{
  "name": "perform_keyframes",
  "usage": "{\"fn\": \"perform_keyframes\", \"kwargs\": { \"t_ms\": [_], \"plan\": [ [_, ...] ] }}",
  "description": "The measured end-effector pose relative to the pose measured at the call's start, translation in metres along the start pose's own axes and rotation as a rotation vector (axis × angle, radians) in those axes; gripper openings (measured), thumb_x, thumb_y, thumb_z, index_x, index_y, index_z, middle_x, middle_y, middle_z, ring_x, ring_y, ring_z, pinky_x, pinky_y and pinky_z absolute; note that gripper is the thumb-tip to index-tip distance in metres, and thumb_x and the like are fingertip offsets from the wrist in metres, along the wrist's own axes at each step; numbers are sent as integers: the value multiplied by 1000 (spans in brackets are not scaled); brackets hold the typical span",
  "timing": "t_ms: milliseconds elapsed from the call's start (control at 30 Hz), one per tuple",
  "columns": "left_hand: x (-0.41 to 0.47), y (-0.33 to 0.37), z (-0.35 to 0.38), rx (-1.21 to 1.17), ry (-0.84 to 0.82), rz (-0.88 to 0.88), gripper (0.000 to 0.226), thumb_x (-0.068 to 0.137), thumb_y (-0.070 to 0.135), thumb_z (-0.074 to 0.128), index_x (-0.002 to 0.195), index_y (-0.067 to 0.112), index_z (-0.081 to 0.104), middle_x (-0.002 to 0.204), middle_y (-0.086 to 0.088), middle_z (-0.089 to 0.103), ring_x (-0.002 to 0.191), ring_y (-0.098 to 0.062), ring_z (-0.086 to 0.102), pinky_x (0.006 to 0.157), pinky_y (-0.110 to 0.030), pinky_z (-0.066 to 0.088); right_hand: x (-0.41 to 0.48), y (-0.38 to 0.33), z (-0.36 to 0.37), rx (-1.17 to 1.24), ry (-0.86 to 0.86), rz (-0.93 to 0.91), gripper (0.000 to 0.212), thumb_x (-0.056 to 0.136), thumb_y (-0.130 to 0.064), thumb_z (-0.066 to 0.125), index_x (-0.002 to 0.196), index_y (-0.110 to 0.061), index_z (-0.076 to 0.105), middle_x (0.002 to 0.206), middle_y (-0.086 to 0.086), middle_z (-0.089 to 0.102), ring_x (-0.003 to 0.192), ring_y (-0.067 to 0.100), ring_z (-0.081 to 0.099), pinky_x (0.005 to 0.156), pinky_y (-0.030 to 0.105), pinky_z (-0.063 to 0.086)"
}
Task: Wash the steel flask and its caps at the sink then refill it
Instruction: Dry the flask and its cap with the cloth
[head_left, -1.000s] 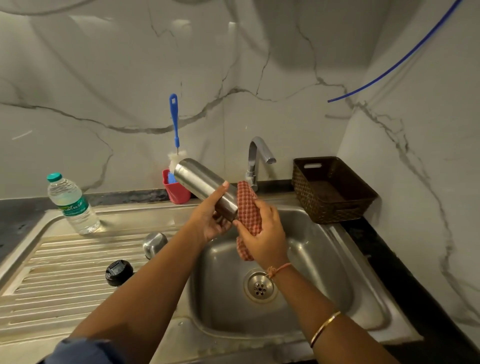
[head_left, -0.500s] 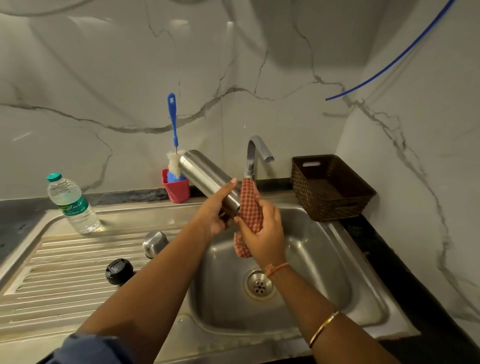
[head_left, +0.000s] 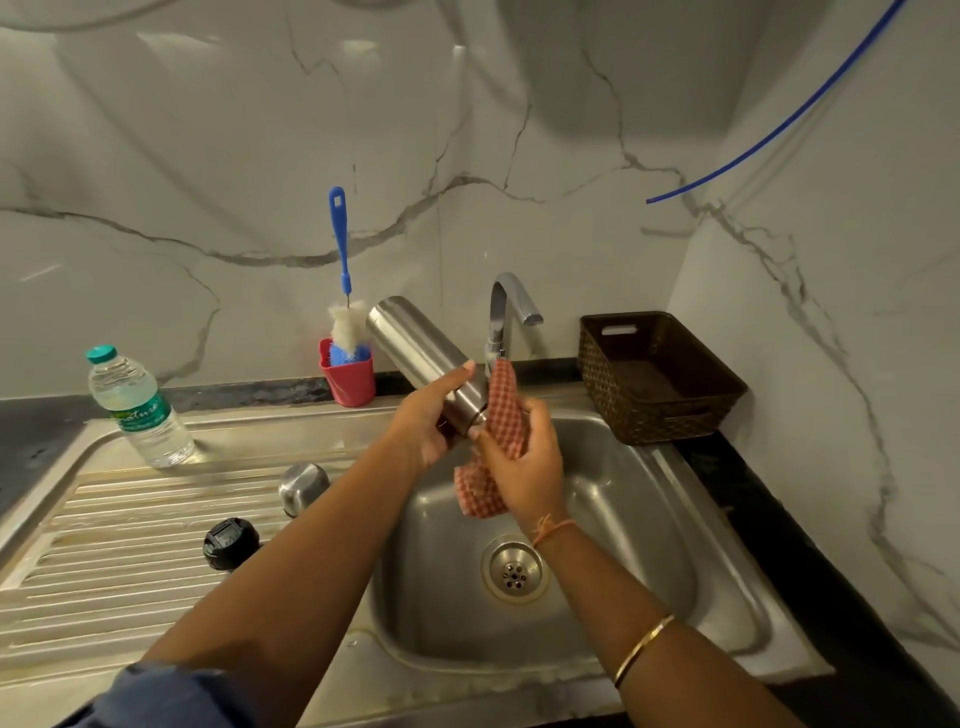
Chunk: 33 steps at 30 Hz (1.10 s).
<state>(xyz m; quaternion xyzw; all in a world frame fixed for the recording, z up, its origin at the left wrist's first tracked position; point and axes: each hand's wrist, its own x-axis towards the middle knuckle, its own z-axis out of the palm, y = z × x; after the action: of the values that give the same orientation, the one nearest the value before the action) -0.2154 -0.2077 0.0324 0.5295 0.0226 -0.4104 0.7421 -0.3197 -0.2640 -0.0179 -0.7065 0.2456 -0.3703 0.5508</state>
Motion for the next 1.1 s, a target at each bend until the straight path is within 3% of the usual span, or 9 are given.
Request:
{"fn": "perform_keyframes", "kwargs": {
  "t_ms": [133,300,367,600,700,867,967,1033,1100],
  "plan": [
    [-2,-4,8,-64,42,1,34,80,24,73,94,4,50,95,-12,63,86,-22,63,69,-33,54,-2,8,4,-333,4,-289,55,83,-25,69,131,-12,46,127,6,41,103,9,49,83,14,43],
    [1,-4,-4,-25,-21,50,46,80,31,73,112,9,50,104,-12,63,94,-24,63,74,-36,54,18,-12,-6,368,-158,353,26,83,-24,69,104,-22,53,112,9,63,98,24,63,83,39,54],
    [3,-4,-6,57,-2,98,60,78,36,73,125,11,45,109,-9,61,99,-23,59,78,-35,51,22,-12,-8,527,-143,422,21,83,-18,68,100,-20,55,106,10,65,98,29,64,84,43,54],
    [4,-3,-4,-52,15,122,50,79,32,73,118,7,53,106,-12,62,100,-24,61,81,-33,55,6,-3,3,-177,-18,-259,51,83,-20,69,130,-15,50,133,4,37,116,12,45,86,5,41],
    [5,-7,-8,-32,-5,117,48,79,35,72,114,7,57,110,-14,62,104,-27,61,85,-36,54,5,-10,6,-33,-81,-99,41,88,-36,59,126,-22,50,132,2,39,113,14,49,77,7,44],
    [3,-9,-9,-80,-34,174,30,80,26,71,102,9,59,95,-8,64,88,-22,62,77,-33,53,20,-13,-3,329,-98,260,25,96,-33,48,120,-27,52,120,7,60,105,24,60,85,37,54],
    [2,-8,-5,-73,-41,210,23,84,24,68,99,8,60,90,-7,62,87,-20,60,86,-34,51,11,-8,-6,-122,-69,-145,39,92,-25,57,130,-24,46,134,8,44,116,18,50,86,17,48],
    [2,-7,-4,-76,-27,212,24,89,26,63,103,7,60,96,-8,62,92,-19,60,83,-30,53,9,2,-3,-413,-81,-448,49,88,-23,62,131,-28,39,141,13,31,123,22,43,94,23,47],
    [2,-8,-3,-75,-32,213,22,90,26,61,101,7,60,95,-8,62,91,-18,60,80,-28,53,11,4,-3,-483,-56,-506,50,85,-22,65,128,-26,38,139,16,30,121,27,46,93,31,50]
  ]
}}
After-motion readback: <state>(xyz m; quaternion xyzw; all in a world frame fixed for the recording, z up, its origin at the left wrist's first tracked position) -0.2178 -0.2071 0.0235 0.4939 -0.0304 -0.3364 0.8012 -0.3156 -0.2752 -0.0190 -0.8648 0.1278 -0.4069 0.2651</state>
